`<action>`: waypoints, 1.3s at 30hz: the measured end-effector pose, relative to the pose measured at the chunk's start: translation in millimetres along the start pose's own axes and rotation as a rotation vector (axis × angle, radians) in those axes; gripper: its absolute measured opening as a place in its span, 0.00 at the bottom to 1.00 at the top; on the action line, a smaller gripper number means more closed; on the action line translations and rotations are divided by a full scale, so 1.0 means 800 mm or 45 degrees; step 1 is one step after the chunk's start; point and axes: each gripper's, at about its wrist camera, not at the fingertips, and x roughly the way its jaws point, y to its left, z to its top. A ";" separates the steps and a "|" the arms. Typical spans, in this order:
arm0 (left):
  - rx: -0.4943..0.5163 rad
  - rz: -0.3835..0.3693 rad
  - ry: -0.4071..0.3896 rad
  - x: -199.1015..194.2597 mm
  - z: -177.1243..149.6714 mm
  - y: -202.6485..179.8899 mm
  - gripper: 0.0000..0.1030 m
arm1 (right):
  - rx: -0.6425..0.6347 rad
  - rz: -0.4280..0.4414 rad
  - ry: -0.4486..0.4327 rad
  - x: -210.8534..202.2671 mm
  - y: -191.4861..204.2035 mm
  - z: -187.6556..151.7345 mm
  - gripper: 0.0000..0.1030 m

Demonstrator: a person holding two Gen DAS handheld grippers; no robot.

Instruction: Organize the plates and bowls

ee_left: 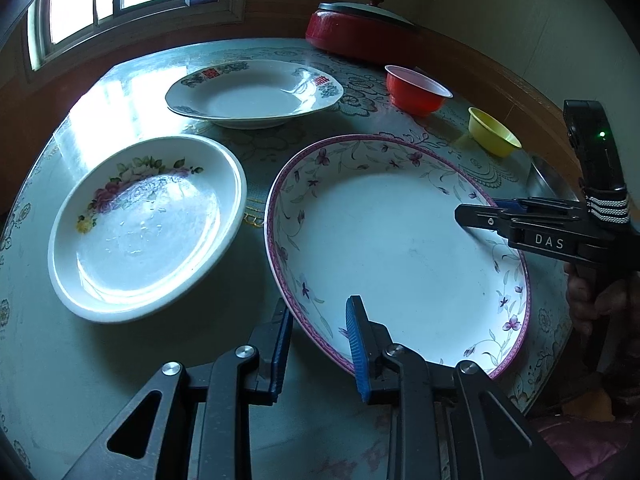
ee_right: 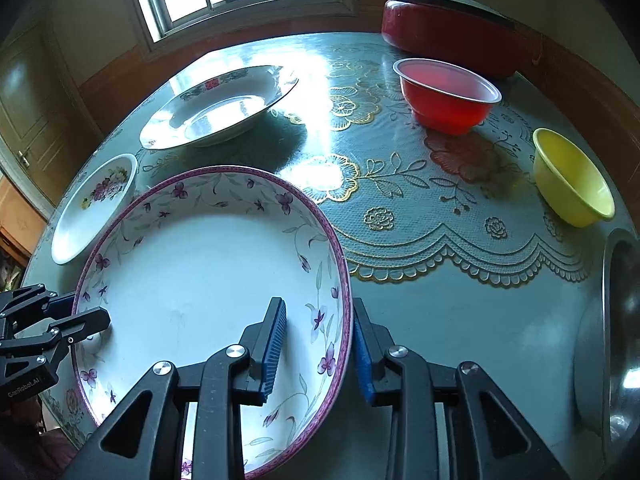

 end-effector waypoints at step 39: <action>-0.030 -0.112 -0.168 -0.074 0.026 0.063 0.28 | 0.370 0.407 -0.020 0.015 0.007 0.086 0.39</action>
